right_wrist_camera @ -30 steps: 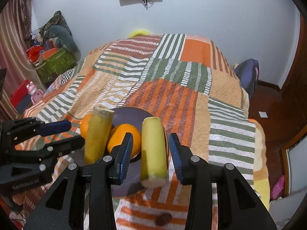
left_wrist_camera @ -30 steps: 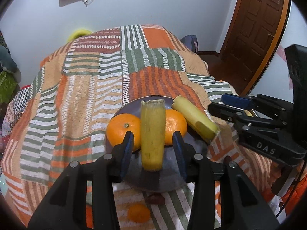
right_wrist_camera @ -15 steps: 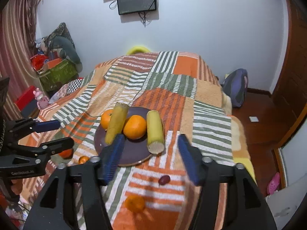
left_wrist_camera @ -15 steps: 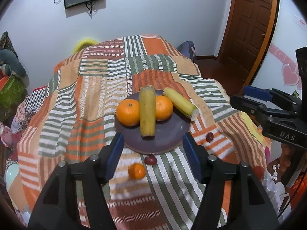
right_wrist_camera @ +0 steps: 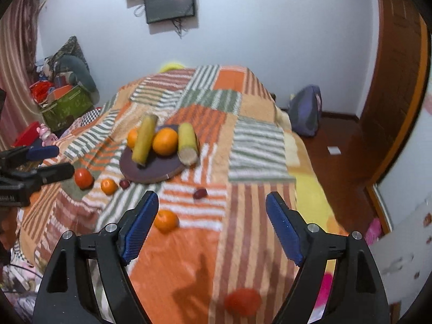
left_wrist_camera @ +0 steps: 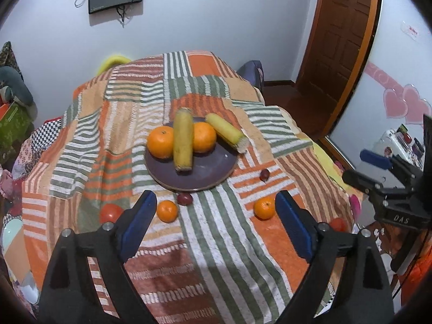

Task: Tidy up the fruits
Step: 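Raise both open tools back from the plate, then close the right tool on a red tomato while the left tool grasps a mandarin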

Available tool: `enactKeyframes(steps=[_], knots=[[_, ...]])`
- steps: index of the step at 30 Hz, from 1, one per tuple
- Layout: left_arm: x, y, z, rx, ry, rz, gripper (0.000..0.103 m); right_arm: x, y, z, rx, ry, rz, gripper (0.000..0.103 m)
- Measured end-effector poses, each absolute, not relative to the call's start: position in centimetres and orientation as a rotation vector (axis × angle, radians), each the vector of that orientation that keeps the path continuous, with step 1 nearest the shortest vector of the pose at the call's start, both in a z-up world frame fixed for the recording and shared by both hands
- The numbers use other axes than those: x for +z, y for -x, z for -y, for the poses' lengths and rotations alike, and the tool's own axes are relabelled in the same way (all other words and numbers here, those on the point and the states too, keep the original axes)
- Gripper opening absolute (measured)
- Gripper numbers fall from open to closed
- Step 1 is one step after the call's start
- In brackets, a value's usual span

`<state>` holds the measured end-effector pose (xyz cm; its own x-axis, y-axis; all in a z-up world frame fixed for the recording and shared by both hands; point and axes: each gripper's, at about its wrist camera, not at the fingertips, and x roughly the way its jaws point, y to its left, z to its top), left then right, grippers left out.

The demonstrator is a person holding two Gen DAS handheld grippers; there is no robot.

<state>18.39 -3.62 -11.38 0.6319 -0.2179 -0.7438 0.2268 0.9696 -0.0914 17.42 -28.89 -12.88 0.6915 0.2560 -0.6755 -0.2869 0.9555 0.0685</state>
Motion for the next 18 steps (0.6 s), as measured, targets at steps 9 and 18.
enactKeyframes(steps=[9,18], knots=[[-13.8,-18.2,6.3,-0.304,-0.035,-0.917,0.09,-18.0,-14.7,32.3,0.243,-0.015,-0.882,0.079],[-16.2,-18.2,8.6,-0.34,-0.072,-0.98,0.09,-22.5,-13.9,33.5,0.239,-0.075,-1.016,0.074]])
